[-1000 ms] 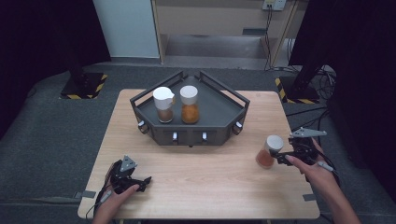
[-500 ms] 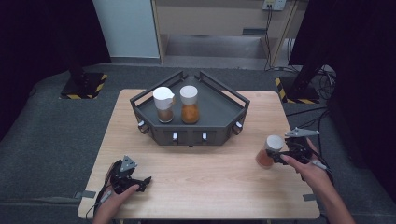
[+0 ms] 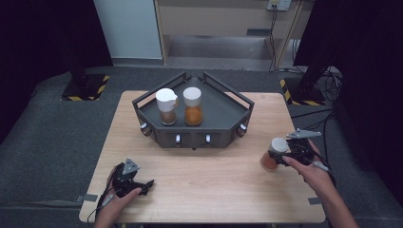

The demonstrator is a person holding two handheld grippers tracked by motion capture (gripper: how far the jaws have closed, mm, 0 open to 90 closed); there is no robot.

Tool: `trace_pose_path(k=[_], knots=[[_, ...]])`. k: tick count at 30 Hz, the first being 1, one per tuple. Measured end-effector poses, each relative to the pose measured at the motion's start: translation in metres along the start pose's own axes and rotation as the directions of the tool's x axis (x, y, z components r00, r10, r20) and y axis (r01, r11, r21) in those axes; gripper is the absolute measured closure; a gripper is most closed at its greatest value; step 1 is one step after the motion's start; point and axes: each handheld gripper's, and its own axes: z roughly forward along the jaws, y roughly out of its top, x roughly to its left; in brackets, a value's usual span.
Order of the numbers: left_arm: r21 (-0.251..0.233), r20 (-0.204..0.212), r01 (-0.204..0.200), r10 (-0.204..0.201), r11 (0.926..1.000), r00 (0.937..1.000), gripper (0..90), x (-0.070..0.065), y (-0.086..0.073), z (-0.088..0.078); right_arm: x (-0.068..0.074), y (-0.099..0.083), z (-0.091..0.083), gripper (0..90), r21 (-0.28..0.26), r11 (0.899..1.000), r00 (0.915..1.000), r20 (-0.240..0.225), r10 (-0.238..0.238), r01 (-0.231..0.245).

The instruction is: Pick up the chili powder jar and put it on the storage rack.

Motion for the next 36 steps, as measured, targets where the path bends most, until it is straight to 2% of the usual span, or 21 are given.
trace_pose_path(k=[8, 14, 22, 28, 31, 36], knots=[[0.000, 0.000, 0.000, 0.000, 1.0000, 1.0000, 0.0, 0.000, 0.000, 0.000, 0.003, 0.001, 0.001, 17.2, 0.001, 1.000, 0.9998, 0.010, -0.018, 0.018], [0.000, 0.000, 0.000, 0.000, 1.0000, 1.0000, 0.0, 0.000, 0.000, 0.000, 0.006, 0.001, 0.001, 26.8, 0.000, 1.000, 0.9995, 0.015, -0.030, 0.030], [0.000, 0.000, 0.000, 0.000, 1.0000, 1.0000, 0.0, 0.000, 0.000, 0.000, 0.008, -0.002, 0.002, 33.1, -0.009, 0.999, 0.9992, 0.018, -0.036, 0.037], [0.000, 0.000, 0.000, 0.000, 1.0000, 1.0000, 0.0, 0.000, 0.000, 0.000, 0.011, -0.001, 0.000, 33.7, -0.002, 0.999, 0.9993, 0.020, -0.032, 0.032], [0.000, 0.000, 0.000, 0.000, 1.0000, 1.0000, 0.0, 0.000, 0.000, 0.000, 0.012, -0.002, -0.002, 33.8, -0.018, 1.000, 0.9996, 0.015, -0.023, 0.023], [0.000, 0.000, 0.000, 0.000, 1.0000, 1.0000, 0.0, 0.000, 0.000, 0.000, 0.015, 0.003, -0.009, 33.8, -0.027, 0.999, 0.9993, 0.008, -0.036, 0.036]])
